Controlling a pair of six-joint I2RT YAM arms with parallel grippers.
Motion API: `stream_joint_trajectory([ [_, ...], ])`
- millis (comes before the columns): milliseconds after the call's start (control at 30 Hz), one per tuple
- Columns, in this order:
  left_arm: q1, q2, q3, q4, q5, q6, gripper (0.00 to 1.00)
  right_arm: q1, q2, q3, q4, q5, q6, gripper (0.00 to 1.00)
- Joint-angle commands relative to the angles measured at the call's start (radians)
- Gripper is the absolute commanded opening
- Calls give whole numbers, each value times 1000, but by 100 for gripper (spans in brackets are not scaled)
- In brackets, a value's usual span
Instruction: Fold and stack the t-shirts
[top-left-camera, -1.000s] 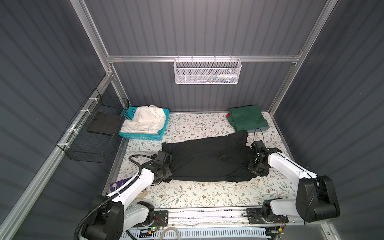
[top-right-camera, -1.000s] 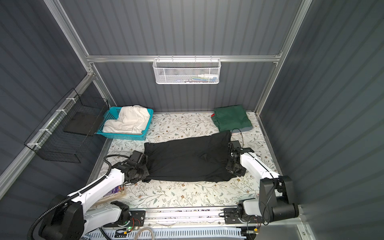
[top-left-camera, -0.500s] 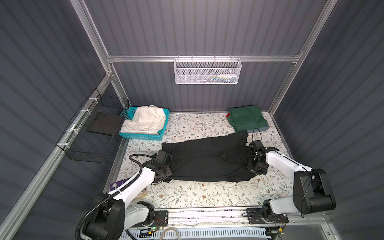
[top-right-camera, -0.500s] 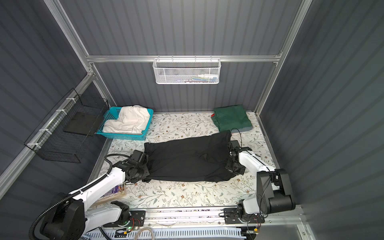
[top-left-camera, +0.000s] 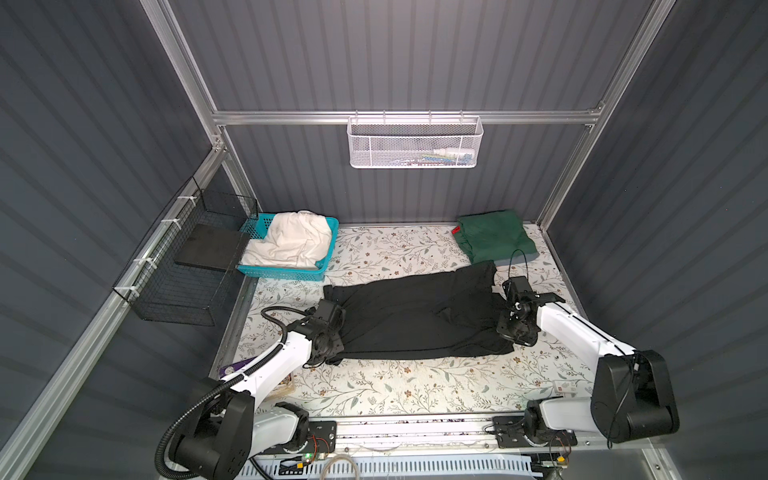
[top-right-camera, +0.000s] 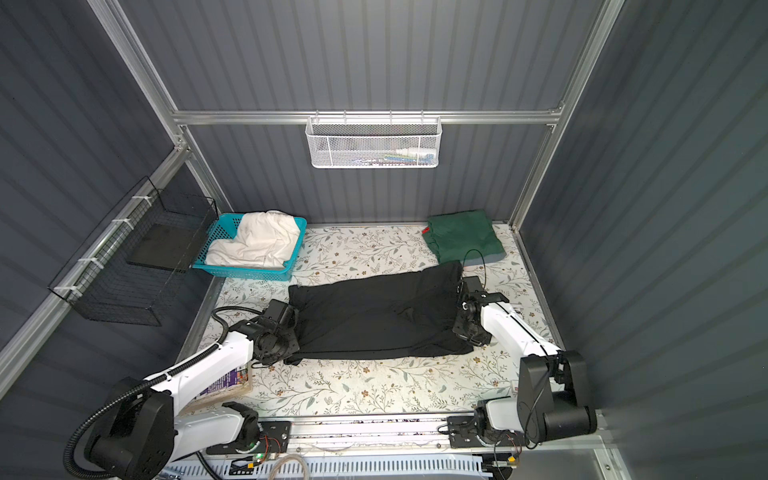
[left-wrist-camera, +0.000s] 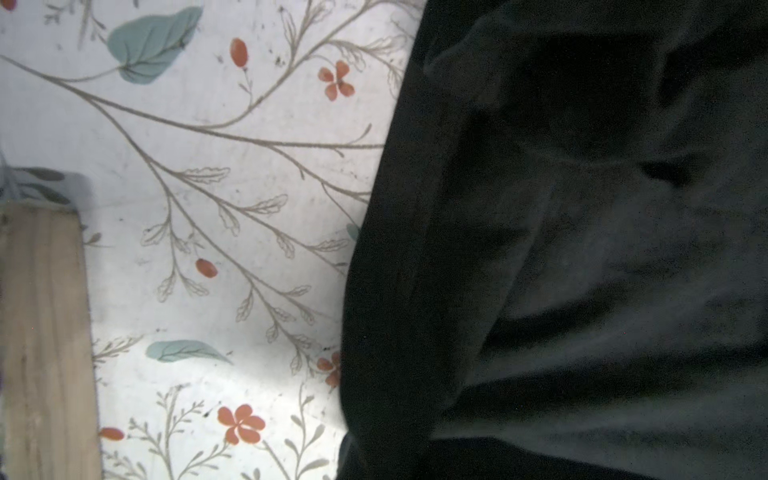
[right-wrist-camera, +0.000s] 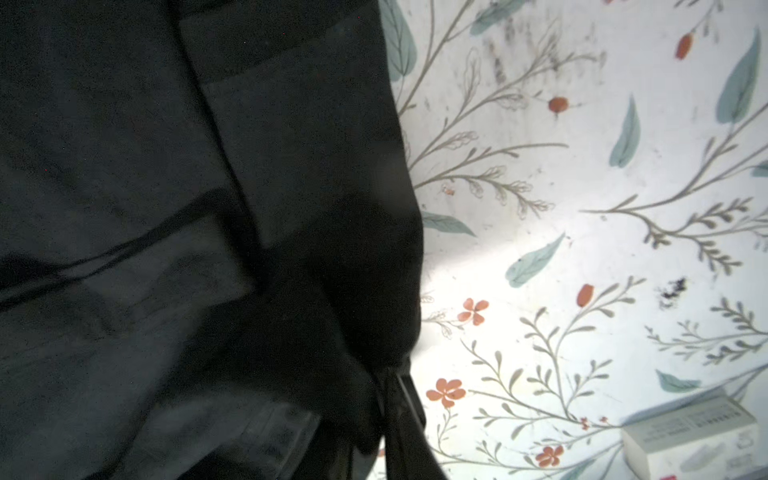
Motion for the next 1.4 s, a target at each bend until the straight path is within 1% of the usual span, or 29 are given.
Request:
stream_joint_trajectory([
  [0,-4,13,22,-23,-24,19,0,-4,27,-4,0,-2,-1,18],
  [67,-4,19,24,-25,-23,20,0,-4,41,-2,5,-3,-2,18],
  [167,-4,16,23,-26,-23,23,0,-4,54,-1,13,4,-9,13],
  [300,-5,11,22,-29,-28,23,0,-4,53,2,17,19,-14,0],
  [467,-4,15,29,-31,-30,24,0,-4,21,20,-9,45,-21,0],
  [567,-4,13,50,-50,-60,34,0,-4,-57,26,-34,53,-3,0],
  [800,-4,-38,89,-72,-129,82,0,-2,-220,54,-156,62,62,0],
  [933,-4,-80,87,-77,-139,102,0,3,-313,39,-213,71,90,0],
  [1033,-4,-129,74,-80,-140,103,0,44,-379,49,-241,98,128,0],
  [1233,-4,-233,61,-102,-146,120,0,89,-432,76,-306,105,176,0],
  [1367,-4,-255,61,-112,-129,132,0,120,-459,70,-323,112,201,0],
])
